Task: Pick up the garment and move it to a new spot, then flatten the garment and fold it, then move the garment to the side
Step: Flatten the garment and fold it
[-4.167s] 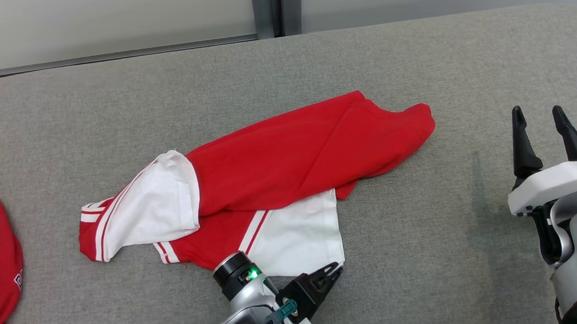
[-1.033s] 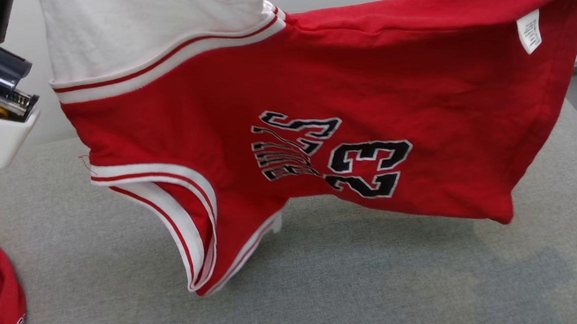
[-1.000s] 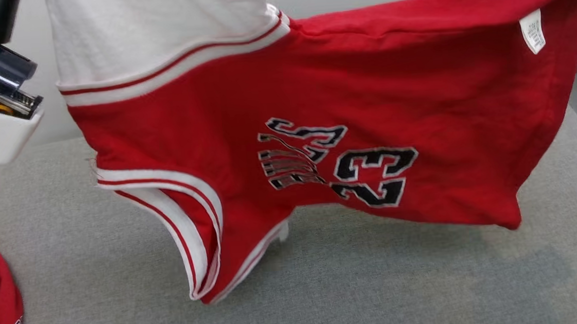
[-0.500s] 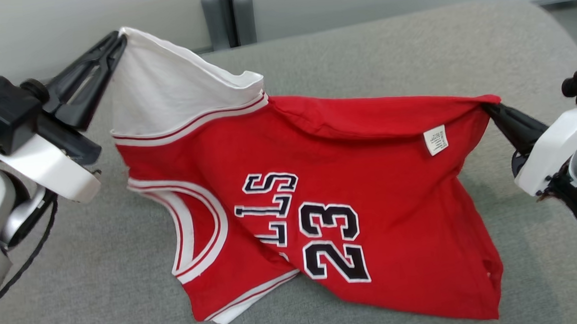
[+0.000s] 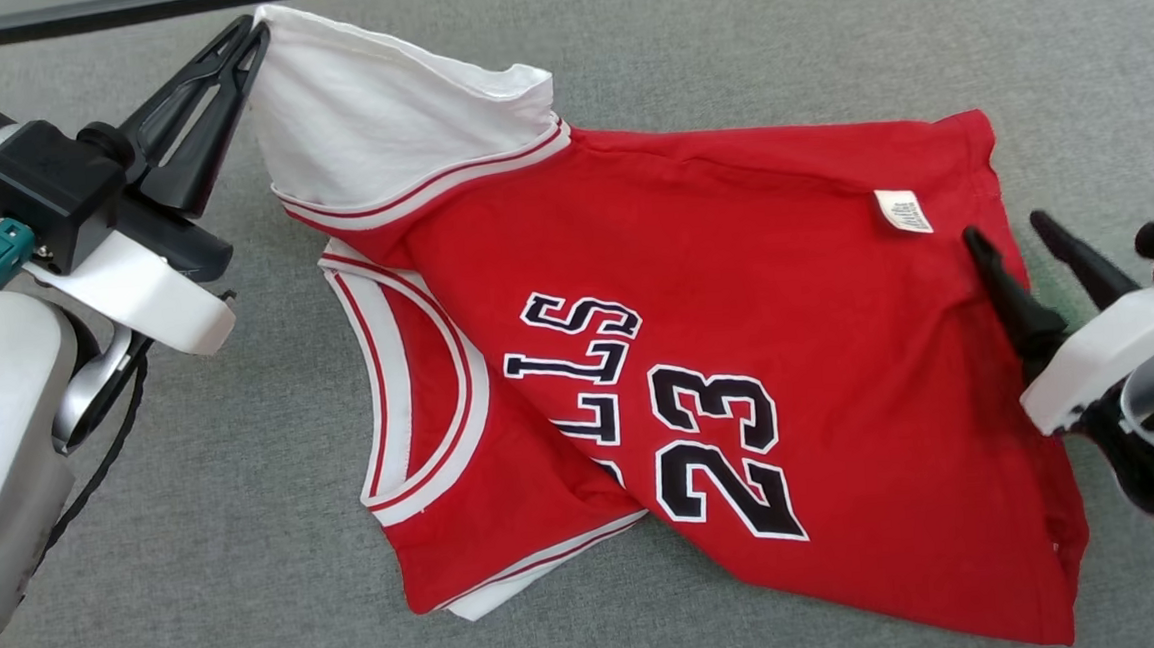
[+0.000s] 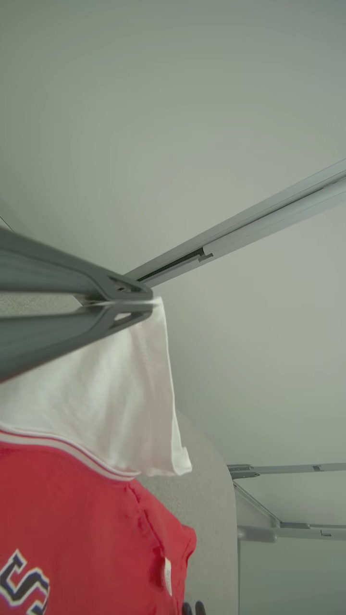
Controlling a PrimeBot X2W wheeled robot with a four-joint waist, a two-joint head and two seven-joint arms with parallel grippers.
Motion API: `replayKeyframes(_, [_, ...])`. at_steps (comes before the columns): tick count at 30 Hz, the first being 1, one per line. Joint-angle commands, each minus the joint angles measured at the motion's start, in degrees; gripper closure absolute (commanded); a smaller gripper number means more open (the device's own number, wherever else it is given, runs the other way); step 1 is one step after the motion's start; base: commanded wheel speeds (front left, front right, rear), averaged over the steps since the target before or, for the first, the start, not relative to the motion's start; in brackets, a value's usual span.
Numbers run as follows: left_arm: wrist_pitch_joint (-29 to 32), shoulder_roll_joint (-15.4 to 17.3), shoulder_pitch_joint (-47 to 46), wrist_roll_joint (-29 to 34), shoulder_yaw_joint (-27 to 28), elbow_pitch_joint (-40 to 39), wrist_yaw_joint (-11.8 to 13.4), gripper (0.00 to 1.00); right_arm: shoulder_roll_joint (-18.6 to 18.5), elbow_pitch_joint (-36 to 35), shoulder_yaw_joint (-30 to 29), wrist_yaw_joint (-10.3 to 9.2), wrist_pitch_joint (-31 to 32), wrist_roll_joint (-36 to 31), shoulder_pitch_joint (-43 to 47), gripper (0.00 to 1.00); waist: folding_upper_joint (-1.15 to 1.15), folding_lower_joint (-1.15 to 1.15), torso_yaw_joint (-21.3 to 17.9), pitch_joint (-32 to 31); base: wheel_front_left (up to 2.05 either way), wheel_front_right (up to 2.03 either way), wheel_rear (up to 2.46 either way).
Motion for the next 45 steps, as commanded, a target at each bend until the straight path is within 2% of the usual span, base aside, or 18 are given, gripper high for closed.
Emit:
replayKeyframes(1, [-0.07, -0.01, 0.14, 0.38, 0.62, -0.12, -0.03, 1.00, -0.32, -0.45, -0.22, -0.02, -0.49, -0.40, 0.22, 0.00, 0.00, 0.00, 0.13, 0.35, 0.00, 0.00, 0.00])
replayKeyframes(6, [-0.08, -0.28, 2.05, 1.71, 3.22, -0.37, -0.41, 1.00, 0.72, -0.86, -0.82, -0.02, 0.14, -1.30, -0.03, 0.00, 0.00, 0.00, -0.35, 0.87, 0.00, 0.00, 0.00])
replayKeyframes(13, [-0.09, -0.57, 4.42, 2.67, 5.45, -0.18, -0.79, 1.00, 3.72, 5.31, -2.32, -0.01, 6.47, -5.74, -4.31, 0.00, 0.00, 0.00, -0.70, 0.87, 0.00, 0.00, 0.00])
replayKeyframes(23, [-0.10, -0.84, 6.26, 3.41, 6.21, 0.15, -0.95, 1.00, 6.54, 8.20, -4.50, -0.02, 8.83, -10.15, -6.53, 0.00, 0.00, 0.00, -0.52, 0.27, 0.00, 0.00, 0.00])
replayKeyframes(32, [-0.10, -0.29, 6.14, 2.78, 5.43, -0.29, -0.95, 1.00, 8.22, 10.16, -5.98, -0.02, 10.60, -9.86, -8.26, 0.02, 0.00, 0.00, -0.07, 0.90, 0.00, 0.00, 0.00])
replayKeyframes(34, [-0.10, -0.19, 5.88, 2.59, 5.16, -0.38, -0.95, 1.00, 8.36, 11.03, -6.14, -0.02, 10.83, -9.95, -8.89, 0.09, 0.00, 0.00, 0.15, 1.15, 0.00, 0.00, 0.00])
replayKeyframes(35, [-0.10, -0.19, 5.73, 2.52, 5.05, -0.42, -0.95, 1.00, 8.43, 11.47, -6.15, -0.02, 10.98, -10.03, -9.19, 0.09, 0.00, 0.00, 0.29, 1.27, 0.00, 0.00, 0.00])
replayKeyframes(36, [-0.10, -0.16, 5.61, 2.49, 4.93, -0.42, -0.95, 1.00, 8.52, 11.75, -6.12, -0.02, 11.03, -10.17, -9.46, 0.14, 0.00, 0.00, 0.41, 1.36, 0.00, 0.00, 0.00])
replayKeyframes(37, [-0.10, -0.13, 5.50, 2.43, 4.83, -0.43, -0.95, 1.00, 8.58, 12.18, -6.08, -0.02, 11.02, -10.32, -9.72, 0.24, 0.00, 0.00, 0.54, 1.42, 0.00, 0.00, 0.00])
replayKeyframes(39, [-0.10, -0.07, 5.35, 2.33, 4.64, -0.36, -0.95, 1.00, 8.62, 12.92, -5.77, -0.02, 10.83, -10.75, -10.31, 0.52, 0.00, 0.00, 0.76, 1.46, 0.00, 0.00, 0.00])
replayKeyframes(41, [-0.10, -0.02, 5.31, 2.17, 4.62, -0.24, -0.96, 1.00, 8.91, 13.13, -5.46, -0.02, 10.48, -10.95, -10.62, 0.67, 0.00, 0.00, 0.87, 1.39, 0.00, 0.00, 0.00])
replayKeyframes(43, [-0.10, 0.04, 5.40, 2.04, 4.72, -0.10, -0.96, 1.00, 8.78, 13.10, -4.88, -0.02, 10.09, -11.05, -11.04, 1.00, 0.00, 0.00, 0.88, 1.21, 0.00, 0.00, 0.00])
replayKeyframes(45, [-0.10, 0.07, 5.52, 2.01, 4.83, -0.03, -0.96, 1.00, 8.80, 13.00, -4.57, -0.02, 10.15, -10.91, -11.10, 1.00, 0.00, 0.00, 0.84, 1.06, 0.00, 0.00, 0.00])
